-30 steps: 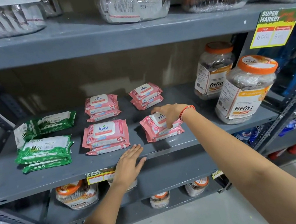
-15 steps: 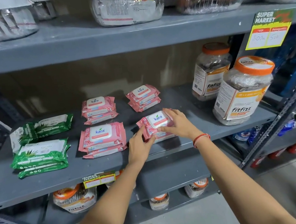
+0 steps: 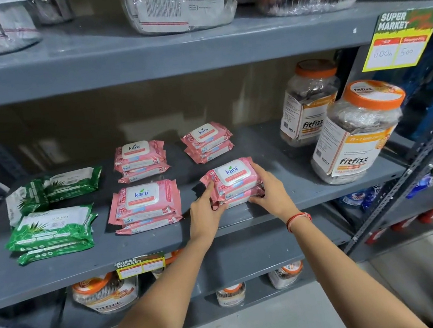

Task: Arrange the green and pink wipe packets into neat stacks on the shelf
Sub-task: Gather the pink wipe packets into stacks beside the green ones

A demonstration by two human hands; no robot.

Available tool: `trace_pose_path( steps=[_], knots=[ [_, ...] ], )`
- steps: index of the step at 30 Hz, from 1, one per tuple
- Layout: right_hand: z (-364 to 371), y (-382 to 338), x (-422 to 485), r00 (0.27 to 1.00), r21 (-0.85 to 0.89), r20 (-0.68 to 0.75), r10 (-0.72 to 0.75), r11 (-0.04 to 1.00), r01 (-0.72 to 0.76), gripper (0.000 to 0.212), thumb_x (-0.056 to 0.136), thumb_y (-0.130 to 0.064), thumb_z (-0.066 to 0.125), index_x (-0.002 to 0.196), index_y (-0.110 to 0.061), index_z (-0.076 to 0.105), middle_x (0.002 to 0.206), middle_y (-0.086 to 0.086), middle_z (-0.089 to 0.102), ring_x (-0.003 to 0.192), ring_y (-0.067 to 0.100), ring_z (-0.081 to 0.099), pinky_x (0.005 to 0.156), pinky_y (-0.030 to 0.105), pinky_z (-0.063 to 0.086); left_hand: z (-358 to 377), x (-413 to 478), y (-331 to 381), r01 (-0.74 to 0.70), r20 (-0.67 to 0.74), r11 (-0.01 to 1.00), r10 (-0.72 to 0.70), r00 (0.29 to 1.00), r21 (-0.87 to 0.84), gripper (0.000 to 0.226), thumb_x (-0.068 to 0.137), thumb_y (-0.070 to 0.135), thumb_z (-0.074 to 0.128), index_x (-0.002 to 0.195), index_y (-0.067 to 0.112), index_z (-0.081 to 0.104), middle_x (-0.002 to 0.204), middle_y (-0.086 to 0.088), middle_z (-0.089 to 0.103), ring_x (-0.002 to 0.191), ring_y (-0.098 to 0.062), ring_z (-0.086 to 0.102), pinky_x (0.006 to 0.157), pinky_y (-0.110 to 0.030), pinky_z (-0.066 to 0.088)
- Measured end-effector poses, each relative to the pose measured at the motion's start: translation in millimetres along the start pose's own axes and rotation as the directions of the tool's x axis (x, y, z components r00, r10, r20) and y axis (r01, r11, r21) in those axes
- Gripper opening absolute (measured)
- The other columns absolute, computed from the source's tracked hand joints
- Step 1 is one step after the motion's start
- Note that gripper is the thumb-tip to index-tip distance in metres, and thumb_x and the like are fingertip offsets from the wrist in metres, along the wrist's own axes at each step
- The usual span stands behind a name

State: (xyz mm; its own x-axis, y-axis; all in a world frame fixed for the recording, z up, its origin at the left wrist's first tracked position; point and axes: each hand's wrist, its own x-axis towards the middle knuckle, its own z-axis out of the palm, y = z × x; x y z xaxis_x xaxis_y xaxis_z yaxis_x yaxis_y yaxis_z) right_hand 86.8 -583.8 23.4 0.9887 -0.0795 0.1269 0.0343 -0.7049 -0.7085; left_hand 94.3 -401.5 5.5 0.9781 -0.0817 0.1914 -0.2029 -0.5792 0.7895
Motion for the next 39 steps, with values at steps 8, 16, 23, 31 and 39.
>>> trace_pose_path(
  steps=[8,16,23,31,39],
  knots=[
    [-5.7,9.9,3.6,1.000,-0.022,-0.025,0.006,1.000,-0.007,0.085,0.078,-0.012,0.076,0.147,-0.021,0.028,0.132,0.010,0.051,0.123,0.024,0.051,0.106,0.041,0.042,9.8,7.8,5.6,0.024,0.036,0.999,-0.023,0.999,-0.033,0.069,0.082,0.013,0.070,0.141,0.021,0.036,0.111,-0.012,0.068,0.100,-0.022,0.064,0.095,-0.044,0.048],
    [-29.5,9.9,18.5,0.995,-0.026,0.041,0.089,0.996,-0.088,0.084,0.079,-0.001,0.071,0.147,-0.008,0.022,0.148,0.014,0.039,0.136,0.029,0.040,0.111,0.041,0.035,-10.4,12.5,-4.3,-0.035,0.004,0.980,0.036,0.999,-0.197,0.076,0.081,0.028,0.069,0.143,0.023,0.025,0.120,0.004,0.057,0.111,-0.007,0.052,0.097,-0.031,0.043],
    [-59.2,-24.1,92.4,1.000,0.021,-0.025,-0.017,1.000,0.018,0.058,0.083,0.003,0.060,0.137,-0.007,0.044,0.138,0.015,0.051,0.127,0.030,0.050,0.107,0.044,0.041,-27.4,51.0,16.4,-0.195,-0.184,0.977,0.176,0.967,-0.091,0.042,0.093,0.029,0.049,0.132,0.017,0.042,0.129,-0.006,0.053,0.115,-0.012,0.047,0.092,-0.029,0.037],
    [-28.5,-7.9,189.0,0.968,0.061,0.218,0.120,0.989,-0.137,0.067,0.086,-0.020,0.068,0.145,-0.011,0.036,0.141,0.013,0.050,0.131,0.028,0.047,0.112,0.038,0.032,-12.1,140.7,8.9,0.205,-0.097,0.971,-0.217,0.971,-0.119,0.042,0.090,0.015,0.056,0.130,0.008,0.045,0.135,-0.018,0.049,0.129,-0.036,0.039,0.108,-0.048,0.032],
    [-5.6,3.1,204.7,0.927,0.260,0.374,-0.017,0.962,-0.087,0.073,0.089,-0.005,0.061,0.150,-0.011,0.022,0.147,0.012,0.042,0.137,0.026,0.039,0.117,0.042,0.027,0.5,162.1,-6.7,0.113,-0.021,0.989,-0.115,0.993,-0.098,0.050,0.087,0.008,0.061,0.133,0.011,0.042,0.123,-0.011,0.062,0.114,-0.028,0.057,0.102,-0.040,0.041]
  ],
)
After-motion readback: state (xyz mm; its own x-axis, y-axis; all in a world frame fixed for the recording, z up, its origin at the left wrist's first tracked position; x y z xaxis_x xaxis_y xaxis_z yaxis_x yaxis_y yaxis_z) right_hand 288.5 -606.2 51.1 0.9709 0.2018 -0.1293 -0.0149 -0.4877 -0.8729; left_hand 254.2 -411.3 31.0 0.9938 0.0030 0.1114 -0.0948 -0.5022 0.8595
